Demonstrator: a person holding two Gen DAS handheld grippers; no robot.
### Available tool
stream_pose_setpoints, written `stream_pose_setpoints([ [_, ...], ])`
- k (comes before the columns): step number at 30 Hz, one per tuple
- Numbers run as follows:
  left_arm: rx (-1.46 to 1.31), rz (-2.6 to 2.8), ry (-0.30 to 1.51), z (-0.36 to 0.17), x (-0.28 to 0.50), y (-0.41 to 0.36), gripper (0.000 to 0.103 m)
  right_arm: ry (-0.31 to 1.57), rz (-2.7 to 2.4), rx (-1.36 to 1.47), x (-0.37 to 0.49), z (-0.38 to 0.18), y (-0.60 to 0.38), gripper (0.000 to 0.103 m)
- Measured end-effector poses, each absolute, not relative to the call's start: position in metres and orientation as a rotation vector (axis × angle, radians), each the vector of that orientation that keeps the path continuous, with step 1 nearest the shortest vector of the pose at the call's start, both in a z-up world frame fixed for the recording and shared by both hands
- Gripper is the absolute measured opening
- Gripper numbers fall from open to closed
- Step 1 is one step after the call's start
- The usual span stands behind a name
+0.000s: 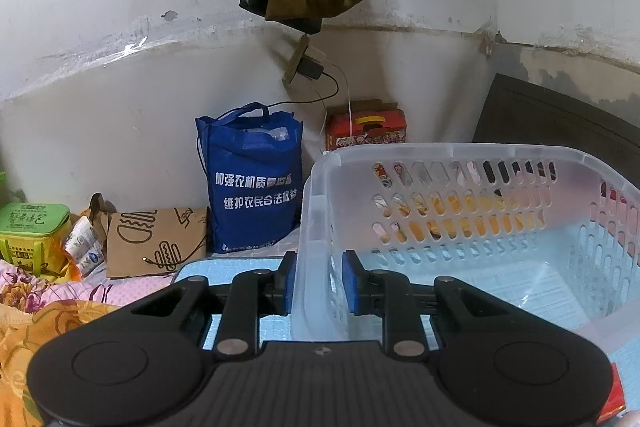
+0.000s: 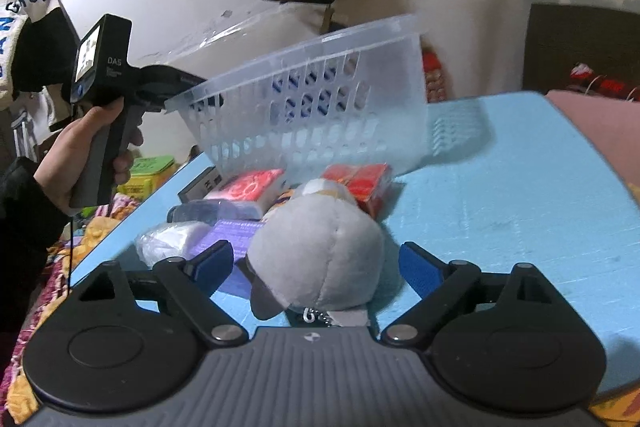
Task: Organize objects
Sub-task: 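Grasp the basket rim with the left tool while the right tool approaches the grey plush toy, then grasp the grey plush toy with the right tool and drop it into the basket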
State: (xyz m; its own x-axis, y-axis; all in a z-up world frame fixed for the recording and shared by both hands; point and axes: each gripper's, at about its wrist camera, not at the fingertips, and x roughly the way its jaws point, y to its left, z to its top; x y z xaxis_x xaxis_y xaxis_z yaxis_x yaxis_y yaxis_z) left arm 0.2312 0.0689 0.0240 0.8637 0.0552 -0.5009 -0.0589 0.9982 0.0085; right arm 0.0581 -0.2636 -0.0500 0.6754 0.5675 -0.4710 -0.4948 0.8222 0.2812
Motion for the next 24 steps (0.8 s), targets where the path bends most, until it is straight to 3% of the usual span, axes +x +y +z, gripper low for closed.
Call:
stream_pose_setpoints([
  [2, -0.008, 0.060, 0.525, 0.024, 0.232, 0.069, 0.028, 0.591, 0.629, 0.163, 0.061, -0.052, -0.266, 0.081],
  [5, -0.005, 0.062, 0.525, 0.023, 0.232, 0.068, 0.028, 0.589, 0.636, 0.175, 0.060, -0.051, -0.271, 0.073],
  [24, -0.021, 0.088, 0.576, 0.026, 0.222, 0.069, 0.031, 0.522, 0.538, 0.160, 0.060, -0.044, -0.302, 0.072],
])
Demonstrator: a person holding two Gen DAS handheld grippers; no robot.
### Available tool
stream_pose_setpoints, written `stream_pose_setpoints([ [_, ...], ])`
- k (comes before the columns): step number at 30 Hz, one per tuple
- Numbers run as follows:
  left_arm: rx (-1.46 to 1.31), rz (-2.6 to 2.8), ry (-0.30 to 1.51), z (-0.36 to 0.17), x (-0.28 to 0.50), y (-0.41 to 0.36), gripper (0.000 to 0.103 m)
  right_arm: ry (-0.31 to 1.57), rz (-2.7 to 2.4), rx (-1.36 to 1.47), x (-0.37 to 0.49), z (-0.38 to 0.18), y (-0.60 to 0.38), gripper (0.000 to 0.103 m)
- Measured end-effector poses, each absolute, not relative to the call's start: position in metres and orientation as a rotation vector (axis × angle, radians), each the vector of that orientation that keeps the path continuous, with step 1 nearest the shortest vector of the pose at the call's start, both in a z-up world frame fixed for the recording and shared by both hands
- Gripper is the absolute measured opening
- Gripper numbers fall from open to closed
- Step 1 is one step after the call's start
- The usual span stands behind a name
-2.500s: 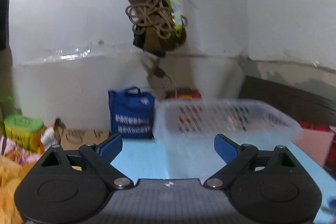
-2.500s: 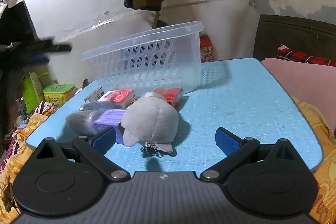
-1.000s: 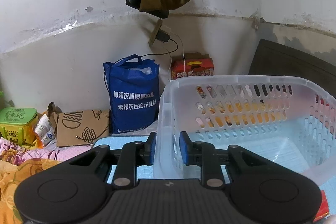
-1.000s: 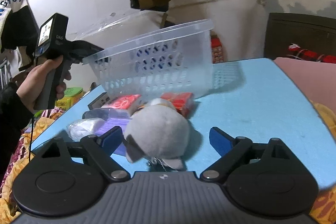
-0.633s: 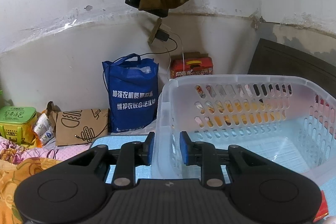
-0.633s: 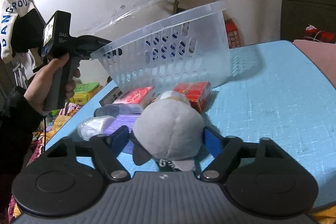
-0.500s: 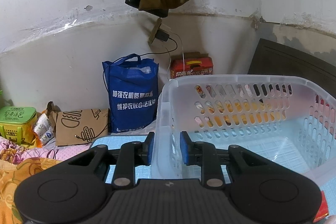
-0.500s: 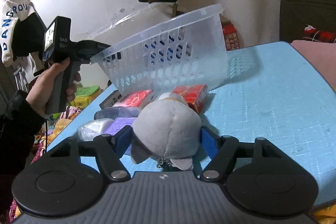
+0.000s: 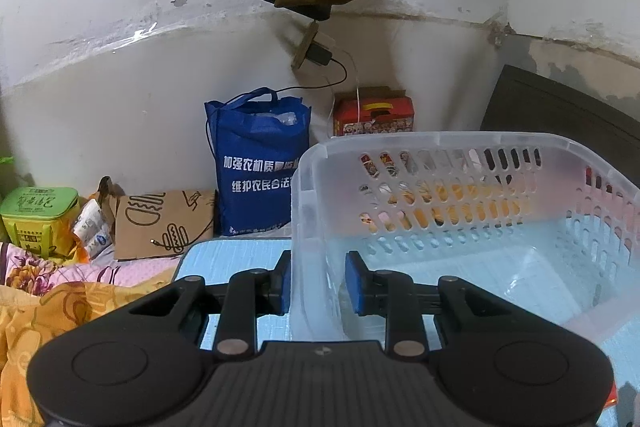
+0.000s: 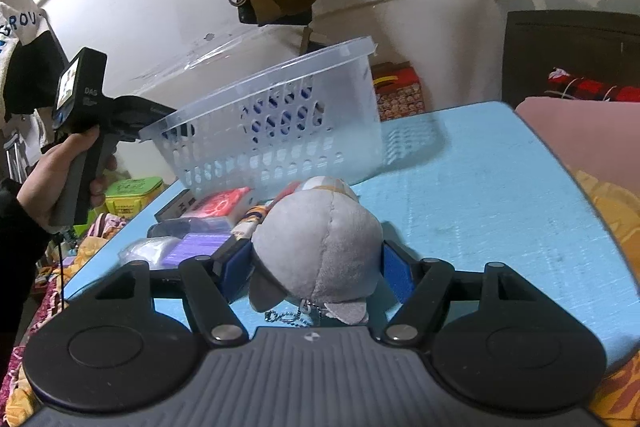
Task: Organize objects
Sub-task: 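Grasp the grey plush toy with the right tool and drop it into the basket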
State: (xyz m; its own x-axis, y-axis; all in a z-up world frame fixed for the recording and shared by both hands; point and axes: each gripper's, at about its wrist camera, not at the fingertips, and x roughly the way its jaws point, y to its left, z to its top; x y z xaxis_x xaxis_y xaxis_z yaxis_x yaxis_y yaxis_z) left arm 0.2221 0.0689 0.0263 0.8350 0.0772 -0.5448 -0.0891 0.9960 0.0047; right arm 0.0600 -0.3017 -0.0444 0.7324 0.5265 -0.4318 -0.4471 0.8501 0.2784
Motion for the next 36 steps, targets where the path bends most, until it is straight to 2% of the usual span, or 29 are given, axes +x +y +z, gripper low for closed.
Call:
stream_pose_setpoints([
  [24, -0.029, 0.060, 0.597, 0.023, 0.232, 0.070, 0.033, 0.337, 0.482, 0.016, 0.049, 0.035, -0.287, 0.071],
  [32, -0.053, 0.053, 0.616, 0.022, 0.236, 0.072, 0.034, 0.221, 0.487, -0.158, 0.117, 0.084, -0.231, 0.071],
  [36, -0.064, 0.055, 0.624, 0.021, 0.238, 0.072, 0.034, 0.246, 0.462, -0.230, 0.167, 0.092, -0.197, 0.071],
])
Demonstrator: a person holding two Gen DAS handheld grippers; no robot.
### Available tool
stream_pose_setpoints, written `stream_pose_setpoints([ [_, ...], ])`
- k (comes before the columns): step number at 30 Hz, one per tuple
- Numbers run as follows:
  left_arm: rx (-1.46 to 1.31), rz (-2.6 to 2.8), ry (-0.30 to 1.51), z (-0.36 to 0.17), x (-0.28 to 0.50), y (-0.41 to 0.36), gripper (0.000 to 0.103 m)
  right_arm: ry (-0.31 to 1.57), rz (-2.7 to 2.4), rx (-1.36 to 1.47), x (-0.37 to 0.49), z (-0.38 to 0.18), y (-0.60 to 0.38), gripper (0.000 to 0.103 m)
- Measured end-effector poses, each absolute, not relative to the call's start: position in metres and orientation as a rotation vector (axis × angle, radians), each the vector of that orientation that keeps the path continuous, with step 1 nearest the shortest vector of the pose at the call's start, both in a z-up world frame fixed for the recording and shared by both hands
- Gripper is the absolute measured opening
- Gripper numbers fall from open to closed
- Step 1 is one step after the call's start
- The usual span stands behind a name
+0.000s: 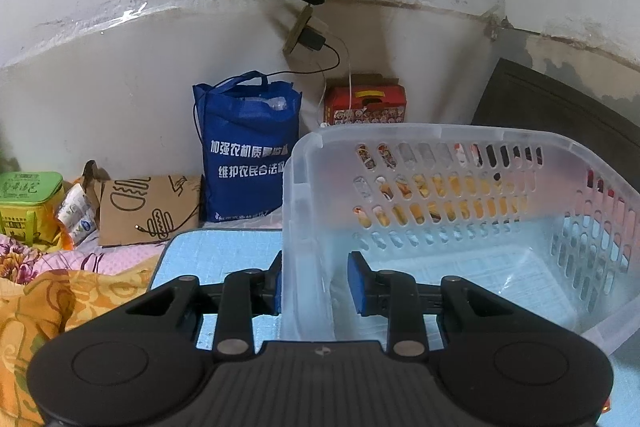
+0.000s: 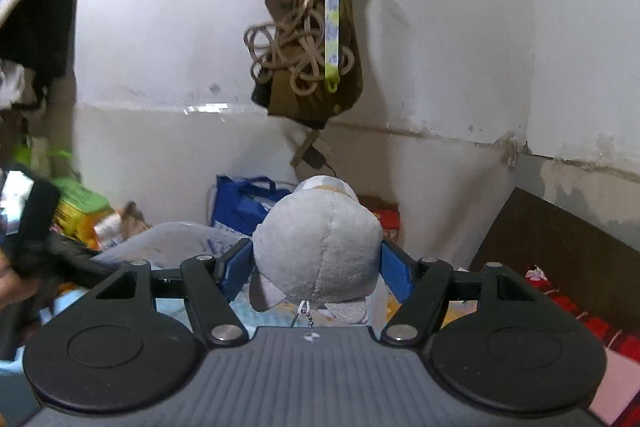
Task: Organize objects
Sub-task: 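Grasp the grey plush toy with the right tool and drop it into the basket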
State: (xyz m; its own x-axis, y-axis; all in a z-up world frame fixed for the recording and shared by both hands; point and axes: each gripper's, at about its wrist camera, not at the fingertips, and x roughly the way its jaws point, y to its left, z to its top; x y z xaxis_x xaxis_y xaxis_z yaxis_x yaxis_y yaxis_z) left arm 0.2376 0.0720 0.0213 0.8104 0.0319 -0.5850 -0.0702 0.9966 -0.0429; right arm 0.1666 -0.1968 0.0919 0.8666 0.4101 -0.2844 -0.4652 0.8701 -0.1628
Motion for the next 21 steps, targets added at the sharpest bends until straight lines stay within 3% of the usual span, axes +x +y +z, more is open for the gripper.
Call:
stream_pose_setpoints([
  [9, -0.048, 0.063, 0.637, 0.022, 0.240, 0.071, 0.034, 0.367, 0.448, -0.215, 0.219, 0.085, -0.179, 0.074],
  [10, -0.046, 0.066, 0.637, 0.022, 0.240, 0.071, 0.034, 0.390, 0.449, -0.211, 0.222, 0.081, -0.179, 0.082],
  [11, -0.045, 0.068, 0.637, 0.022, 0.241, 0.071, 0.034, 0.415, 0.448, -0.208, 0.224, 0.079, -0.179, 0.099],
  [12, -0.044, 0.069, 0.637, 0.022, 0.241, 0.070, 0.034, 0.433, 0.442, -0.211, 0.223, 0.076, -0.179, 0.103],
  [21, -0.030, 0.071, 0.639, 0.024, 0.240, 0.068, 0.035, 0.387, 0.426, -0.135, 0.189, 0.076, -0.211, 0.103],
])
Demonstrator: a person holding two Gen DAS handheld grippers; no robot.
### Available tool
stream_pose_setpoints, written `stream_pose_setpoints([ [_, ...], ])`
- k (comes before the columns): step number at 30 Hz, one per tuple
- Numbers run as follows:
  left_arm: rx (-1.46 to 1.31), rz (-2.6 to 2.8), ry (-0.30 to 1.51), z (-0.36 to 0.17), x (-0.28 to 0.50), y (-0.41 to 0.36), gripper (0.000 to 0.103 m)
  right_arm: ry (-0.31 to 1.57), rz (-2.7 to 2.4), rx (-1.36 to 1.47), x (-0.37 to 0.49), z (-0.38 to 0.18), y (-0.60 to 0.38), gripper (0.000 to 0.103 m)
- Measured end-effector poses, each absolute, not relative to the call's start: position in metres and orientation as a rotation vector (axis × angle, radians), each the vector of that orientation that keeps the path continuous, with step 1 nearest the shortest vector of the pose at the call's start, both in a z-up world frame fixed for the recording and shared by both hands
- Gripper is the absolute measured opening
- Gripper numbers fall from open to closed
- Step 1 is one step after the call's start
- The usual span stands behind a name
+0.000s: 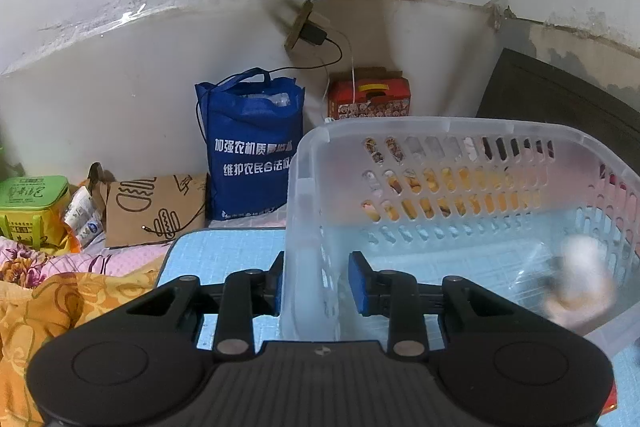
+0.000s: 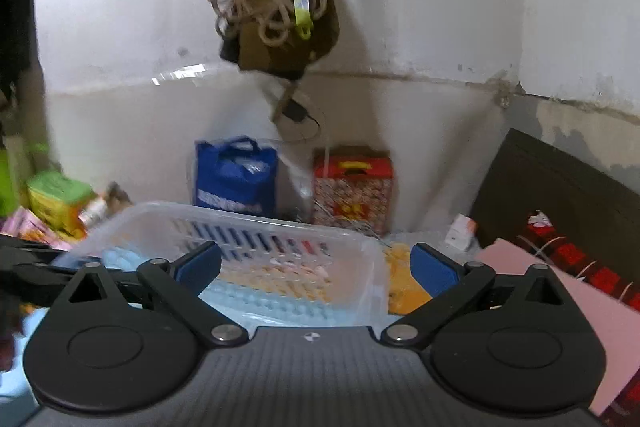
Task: Organize objects
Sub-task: 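Grasp the grey plush toy with the right tool and drop it into the basket, then move the right tool to the red box and grasp it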
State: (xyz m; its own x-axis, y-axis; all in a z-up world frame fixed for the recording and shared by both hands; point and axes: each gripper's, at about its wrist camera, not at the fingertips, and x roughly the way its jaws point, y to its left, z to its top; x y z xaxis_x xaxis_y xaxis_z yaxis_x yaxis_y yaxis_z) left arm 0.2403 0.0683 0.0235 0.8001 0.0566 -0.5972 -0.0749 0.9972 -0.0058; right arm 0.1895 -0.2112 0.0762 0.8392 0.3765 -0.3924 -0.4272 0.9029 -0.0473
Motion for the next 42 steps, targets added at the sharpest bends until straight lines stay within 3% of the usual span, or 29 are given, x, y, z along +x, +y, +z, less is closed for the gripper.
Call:
stream_pose_setpoints([
  [10, -0.026, 0.064, 0.638, 0.024, 0.242, 0.068, 0.035, 0.384, 0.436, 0.011, 0.114, 0.020, -0.281, 0.103],
  [23, -0.023, 0.052, 0.624, 0.022, 0.242, 0.069, 0.035, 0.375, 0.429, 0.071, 0.131, -0.038, -0.278, 0.103],
  [42, -0.032, 0.046, 0.547, 0.017, 0.230, 0.067, 0.037, 0.374, 0.364, 0.041, 0.130, -0.046, -0.273, 0.103],
])
